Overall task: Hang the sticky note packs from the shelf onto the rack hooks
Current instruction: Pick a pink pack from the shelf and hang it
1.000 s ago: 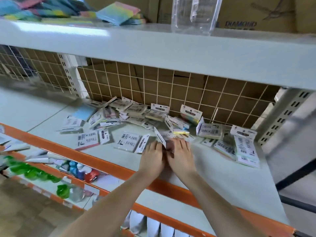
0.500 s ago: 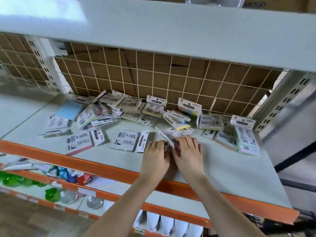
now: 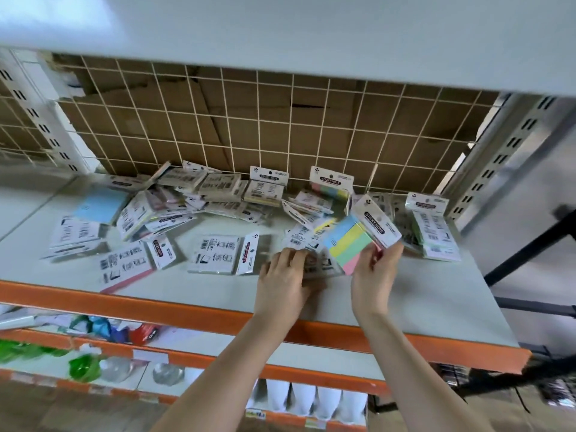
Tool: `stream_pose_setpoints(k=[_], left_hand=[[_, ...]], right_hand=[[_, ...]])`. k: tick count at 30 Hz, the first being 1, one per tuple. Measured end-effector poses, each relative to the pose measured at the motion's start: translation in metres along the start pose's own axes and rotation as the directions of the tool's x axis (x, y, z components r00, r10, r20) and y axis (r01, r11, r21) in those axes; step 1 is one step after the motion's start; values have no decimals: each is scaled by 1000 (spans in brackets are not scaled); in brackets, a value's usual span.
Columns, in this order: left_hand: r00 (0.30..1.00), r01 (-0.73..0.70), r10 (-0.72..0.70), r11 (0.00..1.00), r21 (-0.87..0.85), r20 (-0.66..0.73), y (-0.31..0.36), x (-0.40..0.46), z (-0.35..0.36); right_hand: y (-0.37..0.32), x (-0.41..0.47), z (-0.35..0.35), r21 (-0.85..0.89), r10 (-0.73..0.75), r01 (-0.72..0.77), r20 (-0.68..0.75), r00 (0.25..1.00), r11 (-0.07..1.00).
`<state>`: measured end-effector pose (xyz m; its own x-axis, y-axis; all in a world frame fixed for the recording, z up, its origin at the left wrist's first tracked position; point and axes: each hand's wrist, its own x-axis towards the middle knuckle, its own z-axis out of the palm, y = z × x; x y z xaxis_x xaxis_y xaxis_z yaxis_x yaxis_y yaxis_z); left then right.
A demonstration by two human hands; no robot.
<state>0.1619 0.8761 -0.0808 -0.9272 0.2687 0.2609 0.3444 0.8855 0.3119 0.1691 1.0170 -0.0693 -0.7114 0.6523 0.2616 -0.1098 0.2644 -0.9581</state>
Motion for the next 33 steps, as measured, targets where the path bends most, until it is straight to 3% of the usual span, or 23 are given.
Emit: stream_pose_setpoints(k=[4,7,12,14,16,19,21,24,26,30,33], left_hand=[[998,-27,26,999,-19,-60,1,-1,0],[977,-92,73,992,-86,-201,0,-5,1],[925,-139,0,931,-338,-381,-5,-7,-4],[931,-70,-140,838,-541,-336,-7,-8,-10],[914,89,-337,710,-698,-227,-6,-6,-16],[836,238,-531,572,-785,-134,-4,-2,-20],[799,278,-601,403,-872,-23,2,1,-22],[784,235,-608,102,-967,126,18,-1,-28],[810,171,-564,-38,-984,163,34,-3,-34],[862,150,-467,-132,-980,195,68,-10,-40],[908,158,-370,-136,-978,198,99,-17,-41]], right_hand=[[0,7,0,73,108,-105,-33,994,992],[-1,14,-7,111,179,-173,-46,983,979],[-8,19,-25,152,230,-218,-70,971,964],[-10,22,-32,183,304,-289,-57,951,940],[-13,23,-36,246,395,-376,-30,918,893],[-15,23,-43,211,493,-484,9,870,849],[-15,21,-49,170,522,-516,14,853,839],[-19,17,-60,231,570,-573,88,817,786],[-24,12,-69,250,568,-601,197,799,759],[-36,7,-90,248,503,-627,415,758,738],[-46,8,-112,269,457,-603,446,769,751]])
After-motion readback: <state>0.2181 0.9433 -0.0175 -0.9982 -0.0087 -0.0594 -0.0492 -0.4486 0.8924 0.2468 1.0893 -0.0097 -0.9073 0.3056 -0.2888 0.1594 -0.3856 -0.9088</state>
